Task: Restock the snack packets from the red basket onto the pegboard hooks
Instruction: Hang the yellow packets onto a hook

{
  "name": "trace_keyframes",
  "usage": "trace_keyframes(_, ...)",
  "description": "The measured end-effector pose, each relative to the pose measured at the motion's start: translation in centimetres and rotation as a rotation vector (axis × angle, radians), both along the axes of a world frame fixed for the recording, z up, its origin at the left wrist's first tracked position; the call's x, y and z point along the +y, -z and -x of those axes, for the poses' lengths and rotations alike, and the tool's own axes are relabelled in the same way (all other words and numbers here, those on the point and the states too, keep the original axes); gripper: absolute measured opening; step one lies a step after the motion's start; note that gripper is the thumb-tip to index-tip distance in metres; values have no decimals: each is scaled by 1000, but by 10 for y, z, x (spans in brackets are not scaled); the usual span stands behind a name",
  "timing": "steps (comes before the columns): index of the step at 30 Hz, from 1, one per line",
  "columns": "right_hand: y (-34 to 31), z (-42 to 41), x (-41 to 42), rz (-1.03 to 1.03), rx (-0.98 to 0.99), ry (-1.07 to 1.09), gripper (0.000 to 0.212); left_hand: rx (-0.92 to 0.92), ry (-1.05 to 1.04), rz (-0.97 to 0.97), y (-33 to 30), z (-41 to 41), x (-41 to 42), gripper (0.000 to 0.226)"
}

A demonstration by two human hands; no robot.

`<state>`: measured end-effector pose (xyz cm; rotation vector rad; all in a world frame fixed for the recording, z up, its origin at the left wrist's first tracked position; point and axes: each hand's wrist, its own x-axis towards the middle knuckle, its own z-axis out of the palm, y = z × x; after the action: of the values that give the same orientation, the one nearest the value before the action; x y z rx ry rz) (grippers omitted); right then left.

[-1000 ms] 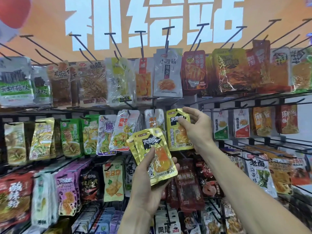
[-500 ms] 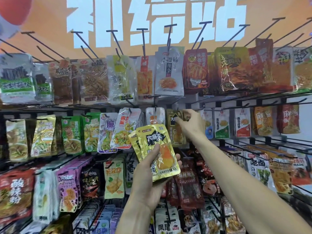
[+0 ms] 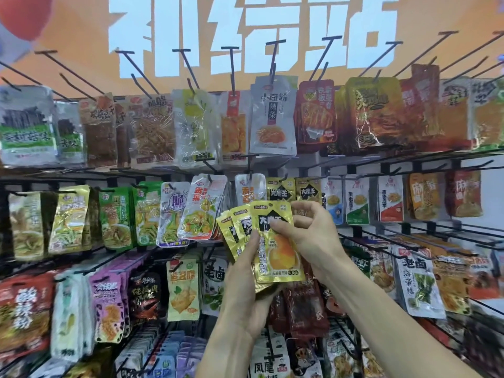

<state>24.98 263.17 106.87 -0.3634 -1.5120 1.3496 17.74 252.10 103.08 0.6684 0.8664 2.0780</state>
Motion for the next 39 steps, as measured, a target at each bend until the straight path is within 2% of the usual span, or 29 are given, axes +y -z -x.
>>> trace_keyframes(7,-20,7,20,-74,102,111,56,-6,-52,7,-7,1,-3,34)
trace_keyframes(15,-40,17,60,-168,67,230,42,-8,-21,-5,-4,9,-13,46)
trace_keyframes(18,-38,24,70,-176,25,281,36,3,-18,-16,-3,11,-14,47)
trace_keyframes(21,-43,32,76,-261,-101,377,33,26,-20,-20,-5,12,-12,49)
trace_keyframes(25,-47,39,73,-373,-374,531,45,16,-25,1,-6,13,-7,61)
trace_keyframes(27,-38,31,53,-419,-330,613,43,21,-30,11,-5,13,-4,62)
trace_keyframes(29,-20,17,24,-401,-199,504,43,22,-40,12,-4,14,-1,53)
trace_keyframes(31,-6,6,-4,-274,-182,221,49,31,-56,31,-4,11,2,48)
trace_keyframes(33,3,5,-9,-173,-189,75,54,32,-76,55,-4,7,3,54)
trace_keyframes(36,2,5,-5,-73,-120,51,56,6,-75,43,-4,4,1,57)
trace_keyframes(39,2,5,0,-62,-53,50,45,2,-53,19,-4,4,1,54)
